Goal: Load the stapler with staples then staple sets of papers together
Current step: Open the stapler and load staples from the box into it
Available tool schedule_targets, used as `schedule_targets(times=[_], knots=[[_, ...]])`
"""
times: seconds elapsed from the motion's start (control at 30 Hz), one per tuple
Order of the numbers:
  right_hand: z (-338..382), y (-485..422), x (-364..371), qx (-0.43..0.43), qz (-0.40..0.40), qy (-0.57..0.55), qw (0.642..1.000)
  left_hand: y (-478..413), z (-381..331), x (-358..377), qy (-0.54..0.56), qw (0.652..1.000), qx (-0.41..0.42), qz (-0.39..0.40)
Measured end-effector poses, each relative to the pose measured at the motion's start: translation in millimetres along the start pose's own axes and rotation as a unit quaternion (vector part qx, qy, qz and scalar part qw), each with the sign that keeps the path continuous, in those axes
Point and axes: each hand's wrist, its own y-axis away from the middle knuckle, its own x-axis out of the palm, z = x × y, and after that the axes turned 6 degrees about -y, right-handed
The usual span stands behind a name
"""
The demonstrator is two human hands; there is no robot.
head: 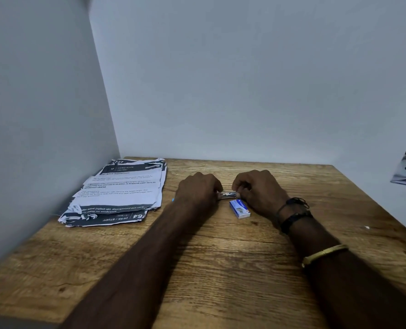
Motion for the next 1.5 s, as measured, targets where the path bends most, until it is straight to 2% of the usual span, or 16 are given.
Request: schedule_targets(times=[0.13,0.4,0.53,0.67,0.8,0.9,0.97,1.07,1.13,1.2,1.37,1.5], knots=[[0,0,2,-0.004,-0.012,-0.014,1.0,-4,4,5,0.1,0.994,-0.026,0.031],[2,0,6,-0.009,-0.024,-0.024,0.999,-6,0,10,0.139,0.989,-0.027,0.051],[4,0,6,-0.029,-0.037,-0.029,0.998,-7,-1,11,0.211,0.975,-0.049,0.044],[4,0,7,-0.041,-0.035,-0.036,0.998,-11,0,13,0.22,0.971,-0.065,0.067],[6,1,7,-0.061,-0.067,-0.054,0.994,-15,5,12,0.257,0.961,-0.089,0.042],[7,3,9,-0.08,-0.056,-0.066,0.993,-15,12,8,0.358,0.922,-0.149,-0.018],[9,5,11,-0.098,-0.033,-0.049,0.993,-17,19,9,0.446,0.87,-0.202,-0.048],[16,6,13,-0.112,0.008,-0.043,0.993,-17,23,10,0.537,0.806,-0.243,-0.053],[22,7,13,-0.123,0.032,-0.047,0.991,-17,21,10,0.559,0.787,-0.256,-0.051],[27,7,14,-0.139,0.041,-0.053,0.988,-16,19,9,0.556,0.785,-0.268,-0.048],[30,9,14,-0.149,0.048,-0.059,0.986,-17,20,9,0.512,0.819,-0.251,-0.06],[29,8,17,-0.143,0.056,-0.054,0.987,-17,20,12,0.521,0.81,-0.26,-0.064]])
